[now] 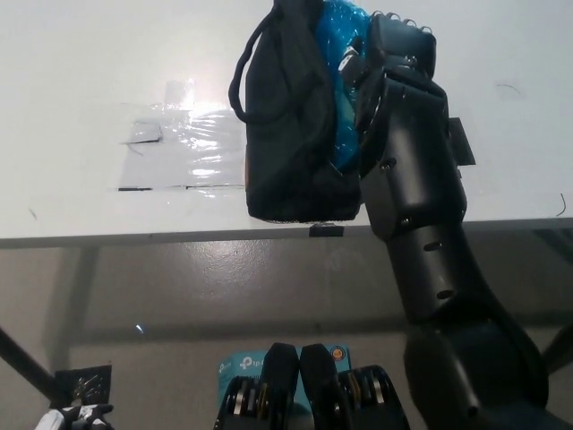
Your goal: The robot uses its right hand to pick up a stack of plates kept in the middle of the desk and put it inside a bag kept next to it
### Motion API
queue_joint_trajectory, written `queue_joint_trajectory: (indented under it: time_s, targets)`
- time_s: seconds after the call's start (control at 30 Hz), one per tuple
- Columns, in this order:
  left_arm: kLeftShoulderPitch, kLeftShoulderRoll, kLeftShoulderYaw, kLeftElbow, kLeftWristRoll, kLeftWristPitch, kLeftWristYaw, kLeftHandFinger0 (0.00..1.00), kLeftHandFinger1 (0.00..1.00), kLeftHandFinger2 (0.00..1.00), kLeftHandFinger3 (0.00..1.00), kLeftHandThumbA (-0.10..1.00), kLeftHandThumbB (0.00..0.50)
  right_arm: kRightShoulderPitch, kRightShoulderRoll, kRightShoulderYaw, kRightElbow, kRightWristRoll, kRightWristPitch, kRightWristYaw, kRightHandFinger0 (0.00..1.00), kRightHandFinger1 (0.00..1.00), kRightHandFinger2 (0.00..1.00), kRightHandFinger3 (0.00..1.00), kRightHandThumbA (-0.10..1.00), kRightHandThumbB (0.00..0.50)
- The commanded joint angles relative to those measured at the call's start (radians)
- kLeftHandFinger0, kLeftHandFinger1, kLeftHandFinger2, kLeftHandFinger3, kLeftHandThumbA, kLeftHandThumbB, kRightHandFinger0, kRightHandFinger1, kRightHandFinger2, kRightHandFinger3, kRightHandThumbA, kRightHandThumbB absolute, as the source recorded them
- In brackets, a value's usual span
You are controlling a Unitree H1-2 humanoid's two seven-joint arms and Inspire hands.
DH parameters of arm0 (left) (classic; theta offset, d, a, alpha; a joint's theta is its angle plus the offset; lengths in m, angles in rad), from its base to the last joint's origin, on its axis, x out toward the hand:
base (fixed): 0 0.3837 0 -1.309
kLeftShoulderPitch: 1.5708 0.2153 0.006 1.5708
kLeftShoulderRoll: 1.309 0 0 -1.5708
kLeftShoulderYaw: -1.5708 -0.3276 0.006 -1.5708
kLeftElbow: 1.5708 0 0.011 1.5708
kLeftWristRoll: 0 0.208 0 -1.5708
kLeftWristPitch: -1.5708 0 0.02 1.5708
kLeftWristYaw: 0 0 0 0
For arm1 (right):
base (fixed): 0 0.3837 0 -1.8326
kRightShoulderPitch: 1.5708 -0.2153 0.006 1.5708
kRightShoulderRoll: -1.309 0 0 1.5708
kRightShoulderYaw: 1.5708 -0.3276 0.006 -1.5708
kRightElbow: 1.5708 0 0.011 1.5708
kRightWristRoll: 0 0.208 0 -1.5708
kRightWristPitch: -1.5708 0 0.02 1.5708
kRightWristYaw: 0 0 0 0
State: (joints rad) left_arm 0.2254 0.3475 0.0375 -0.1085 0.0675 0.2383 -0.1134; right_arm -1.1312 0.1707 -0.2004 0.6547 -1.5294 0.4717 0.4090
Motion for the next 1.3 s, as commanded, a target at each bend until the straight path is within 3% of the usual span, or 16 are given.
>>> queue_joint_trajectory:
  time_s: [0.0, 0.07, 0.1, 0.13, 0.17, 0.43, 0.83, 1.13, 1.27]
  targets:
    - [0.002, 0.023, -0.001, -0.010, 0.014, -0.017, -0.015, 0.61, 0.69, 0.74, 0.77, -0.10, 0.000, 0.001, 0.017, -0.018, -0.003, 0.029, -0.002, 0.022, 1.00, 1.00, 1.00, 1.00, 0.77, 0.176]
    - [0.000, 0.023, 0.000, -0.007, 0.012, -0.019, -0.015, 0.61, 0.69, 0.74, 0.77, -0.10, 0.000, -0.001, 0.020, -0.023, -0.012, 0.042, -0.002, 0.013, 1.00, 1.00, 1.00, 1.00, 0.82, 0.214]
    - [0.007, 0.024, 0.001, -0.008, 0.012, -0.019, -0.017, 0.61, 0.69, 0.74, 0.77, -0.10, 0.000, 0.000, 0.021, -0.023, -0.008, 0.038, -0.002, 0.013, 1.00, 1.00, 1.00, 1.00, 0.90, 0.267]
    - [0.010, 0.025, 0.001, -0.008, 0.011, -0.019, -0.018, 0.61, 0.69, 0.74, 0.77, -0.10, 0.000, -0.005, 0.019, -0.016, -0.009, 0.034, -0.002, 0.016, 1.00, 1.00, 1.00, 1.00, 1.00, 0.431]
    - [0.010, 0.024, 0.002, -0.006, 0.010, -0.017, -0.018, 0.63, 0.69, 0.74, 0.78, -0.10, 0.000, -0.023, 0.017, -0.019, -0.014, 0.034, -0.002, 0.014, 1.00, 1.00, 1.00, 1.00, 1.00, 0.497]
    - [0.015, 0.030, 0.000, -0.007, 0.014, -0.019, -0.018, 0.60, 0.67, 0.70, 0.75, -0.10, 0.000, -0.158, 0.026, -0.140, -0.006, 0.047, -0.002, -0.018, 1.00, 1.00, 1.00, 1.00, 1.00, 0.500]
    - [0.033, 0.034, -0.016, -0.025, 0.044, -0.008, -0.012, 0.63, 0.69, 0.76, 0.81, -0.10, 0.000, -0.435, -0.082, -0.221, 0.072, 0.134, -0.002, -0.057, 1.00, 1.00, 1.00, 1.00, 1.00, 0.500]
    - [0.028, 0.033, -0.015, -0.017, 0.044, -0.006, -0.015, 0.63, 0.69, 0.75, 0.80, -0.10, 0.000, -0.316, -0.153, -0.065, -0.113, 0.220, -0.002, -0.026, 1.00, 1.00, 1.00, 1.00, 1.00, 0.500]
    - [0.030, 0.033, -0.016, -0.022, 0.044, -0.002, -0.018, 0.64, 0.70, 0.77, 0.81, -0.10, 0.000, -0.137, -0.218, 0.009, -0.371, 0.359, -0.031, 0.084, 1.00, 1.00, 1.00, 1.00, 1.00, 0.488]
